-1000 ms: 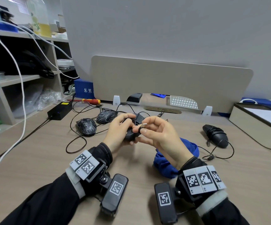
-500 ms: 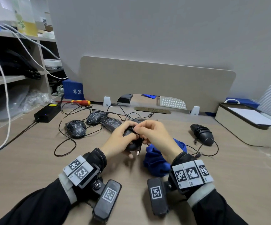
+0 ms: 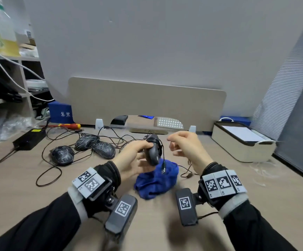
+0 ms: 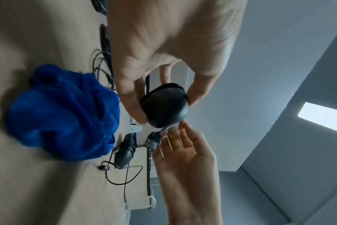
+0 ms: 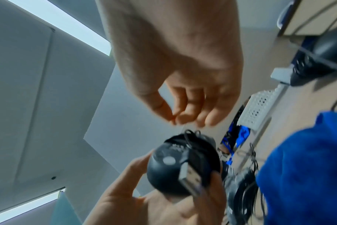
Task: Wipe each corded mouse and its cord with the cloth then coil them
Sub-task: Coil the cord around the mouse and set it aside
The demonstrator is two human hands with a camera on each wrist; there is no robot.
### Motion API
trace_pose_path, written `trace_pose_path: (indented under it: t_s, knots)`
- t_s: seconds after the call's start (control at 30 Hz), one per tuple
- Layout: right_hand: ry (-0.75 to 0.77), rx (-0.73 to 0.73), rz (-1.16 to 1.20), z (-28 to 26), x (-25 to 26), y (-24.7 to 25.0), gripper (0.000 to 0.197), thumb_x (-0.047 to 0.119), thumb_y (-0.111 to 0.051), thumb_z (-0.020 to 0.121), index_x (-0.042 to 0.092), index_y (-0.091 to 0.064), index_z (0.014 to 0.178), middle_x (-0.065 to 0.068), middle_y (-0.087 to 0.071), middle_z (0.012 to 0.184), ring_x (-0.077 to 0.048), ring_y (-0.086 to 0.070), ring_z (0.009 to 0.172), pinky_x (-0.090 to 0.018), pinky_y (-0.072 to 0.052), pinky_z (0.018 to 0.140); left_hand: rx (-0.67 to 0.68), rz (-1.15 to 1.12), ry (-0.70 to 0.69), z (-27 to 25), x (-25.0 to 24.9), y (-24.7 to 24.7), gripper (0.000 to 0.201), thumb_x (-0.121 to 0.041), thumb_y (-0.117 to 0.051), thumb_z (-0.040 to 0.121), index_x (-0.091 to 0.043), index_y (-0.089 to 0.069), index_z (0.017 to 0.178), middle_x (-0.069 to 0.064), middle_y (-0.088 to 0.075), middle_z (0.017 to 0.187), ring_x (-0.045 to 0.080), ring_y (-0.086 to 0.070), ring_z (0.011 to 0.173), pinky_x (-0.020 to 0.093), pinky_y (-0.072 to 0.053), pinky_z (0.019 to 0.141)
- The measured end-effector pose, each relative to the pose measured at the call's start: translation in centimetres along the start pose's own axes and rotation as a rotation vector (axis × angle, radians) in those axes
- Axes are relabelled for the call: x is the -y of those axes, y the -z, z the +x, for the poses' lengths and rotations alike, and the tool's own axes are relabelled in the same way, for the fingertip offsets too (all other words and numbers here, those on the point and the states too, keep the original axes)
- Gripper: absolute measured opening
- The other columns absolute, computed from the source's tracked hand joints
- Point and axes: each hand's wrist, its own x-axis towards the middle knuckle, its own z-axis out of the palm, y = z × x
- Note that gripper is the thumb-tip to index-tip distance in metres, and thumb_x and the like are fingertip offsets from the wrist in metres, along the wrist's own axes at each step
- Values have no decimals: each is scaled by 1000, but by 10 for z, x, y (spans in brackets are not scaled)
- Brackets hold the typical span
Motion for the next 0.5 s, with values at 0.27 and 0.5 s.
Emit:
trace_pose_path:
  t_s: [0.27,0.5]
  knots:
    - [-349,116,-584,-4,-19,58,10,15,-59,96,9,-55,103,-1,-49,78,-11,-44,65,-20,-36,53,-91,312,84,29,-1,-45,15,-20,-73,84,-13,-59,88,11,-55,76,20,-52,51,26,-51,50]
    - [-294,365,-642,-4,-45,40,10,20,-66,84,16,-68,75,0,-61,77,-16,-55,76,-27,-46,73,-202,478,-33,62,-6,-66,46,-23,-78,80,-14,-49,114,10,-58,114,27,-62,94,35,-56,56]
